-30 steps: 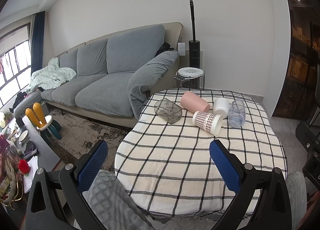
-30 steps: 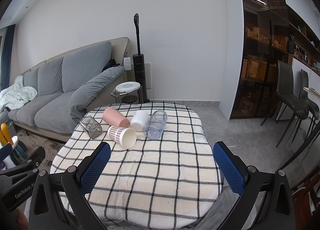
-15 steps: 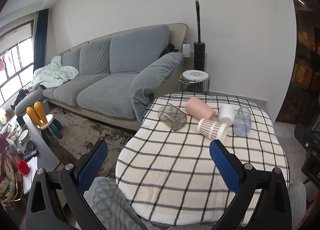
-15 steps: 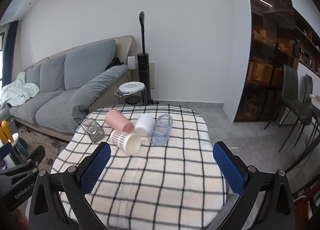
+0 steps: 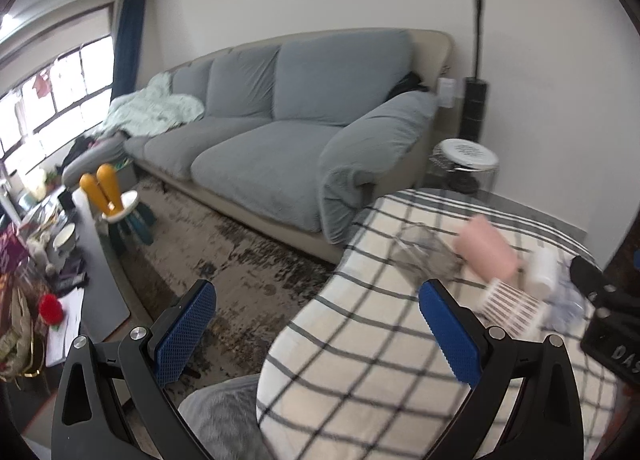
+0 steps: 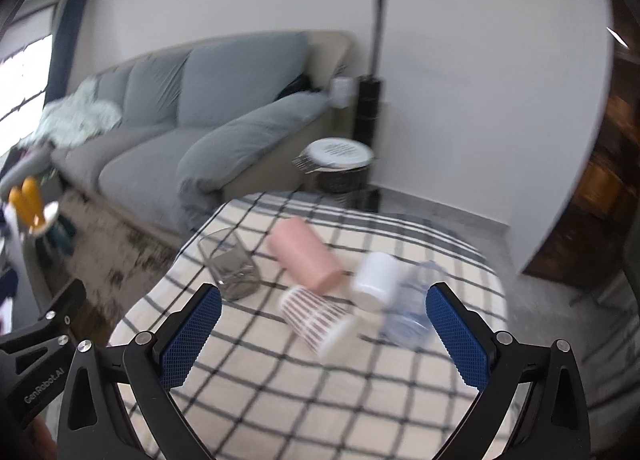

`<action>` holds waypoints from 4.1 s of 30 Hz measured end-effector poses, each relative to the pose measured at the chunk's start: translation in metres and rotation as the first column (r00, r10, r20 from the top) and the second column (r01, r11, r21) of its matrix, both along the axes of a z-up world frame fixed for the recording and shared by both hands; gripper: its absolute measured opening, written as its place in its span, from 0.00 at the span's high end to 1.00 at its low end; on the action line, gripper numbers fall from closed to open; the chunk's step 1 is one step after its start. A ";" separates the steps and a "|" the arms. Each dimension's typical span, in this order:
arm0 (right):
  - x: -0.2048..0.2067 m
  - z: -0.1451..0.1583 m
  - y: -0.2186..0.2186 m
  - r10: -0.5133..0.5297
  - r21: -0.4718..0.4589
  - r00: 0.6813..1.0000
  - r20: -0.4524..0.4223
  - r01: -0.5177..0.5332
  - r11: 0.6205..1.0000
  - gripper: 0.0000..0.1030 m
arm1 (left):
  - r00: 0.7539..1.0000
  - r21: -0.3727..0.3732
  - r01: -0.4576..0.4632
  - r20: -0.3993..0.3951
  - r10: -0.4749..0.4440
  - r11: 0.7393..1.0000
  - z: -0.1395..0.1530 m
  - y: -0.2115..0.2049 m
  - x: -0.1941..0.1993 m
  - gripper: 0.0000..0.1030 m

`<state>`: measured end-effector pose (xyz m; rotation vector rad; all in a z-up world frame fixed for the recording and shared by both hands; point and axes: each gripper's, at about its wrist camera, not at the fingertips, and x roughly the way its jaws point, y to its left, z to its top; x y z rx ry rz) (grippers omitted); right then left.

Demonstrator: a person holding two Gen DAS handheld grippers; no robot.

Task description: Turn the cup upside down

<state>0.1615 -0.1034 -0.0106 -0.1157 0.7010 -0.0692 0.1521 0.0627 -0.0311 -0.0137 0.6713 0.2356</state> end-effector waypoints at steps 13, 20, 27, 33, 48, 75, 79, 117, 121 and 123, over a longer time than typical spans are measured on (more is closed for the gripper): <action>0.152 -0.092 0.067 0.245 -0.022 0.934 -0.260 -0.260 0.965 0.01 | 0.985 -0.026 -0.148 -0.097 0.145 0.989 -0.068 0.039 0.088 0.00; 0.183 -0.126 0.078 0.262 -0.007 0.907 -0.330 -0.280 0.960 0.01 | 0.981 -0.009 -0.124 -0.152 0.121 0.992 -0.092 0.038 0.110 0.00; 0.204 -0.144 0.087 0.290 0.020 0.869 -0.401 -0.308 0.951 0.17 | 0.977 -0.023 -0.111 -0.187 0.105 0.994 -0.104 0.040 0.119 0.00; 0.206 -0.151 0.092 0.313 0.041 0.849 -0.425 -0.327 0.944 0.34 | 0.974 -0.030 -0.112 -0.199 0.104 0.993 -0.107 0.044 0.121 0.00; 0.098 -0.079 0.060 0.236 0.137 0.901 -0.365 -0.198 0.971 0.35 | 0.984 -0.034 -0.027 -0.178 0.021 0.999 -0.061 0.038 0.043 0.00; -0.033 -0.148 -0.031 -0.184 0.123 0.789 -0.586 0.311 0.942 0.19 | 0.939 -0.065 0.198 -0.275 -0.208 0.978 -0.084 -0.005 -0.035 0.00; -0.043 -0.133 -0.040 -0.183 0.148 0.821 -0.541 0.307 0.940 0.18 | 0.925 -0.065 0.265 -0.264 -0.273 0.962 -0.080 -0.020 -0.041 0.00; -0.170 -0.072 -0.178 -0.426 0.229 0.856 -0.292 0.495 0.838 0.12 | 0.891 -0.068 0.448 -0.043 -0.452 0.891 -0.156 -0.180 -0.110 0.11; -0.175 -0.076 -0.183 -0.446 0.232 0.847 -0.290 0.514 0.825 0.12 | 0.904 -0.054 0.426 -0.019 -0.428 0.903 -0.160 -0.181 -0.112 0.22; -0.178 -0.079 -0.188 -0.462 0.240 0.839 -0.288 0.530 0.813 0.12 | 0.903 -0.040 0.429 -0.010 -0.429 0.903 -0.162 -0.184 -0.115 0.28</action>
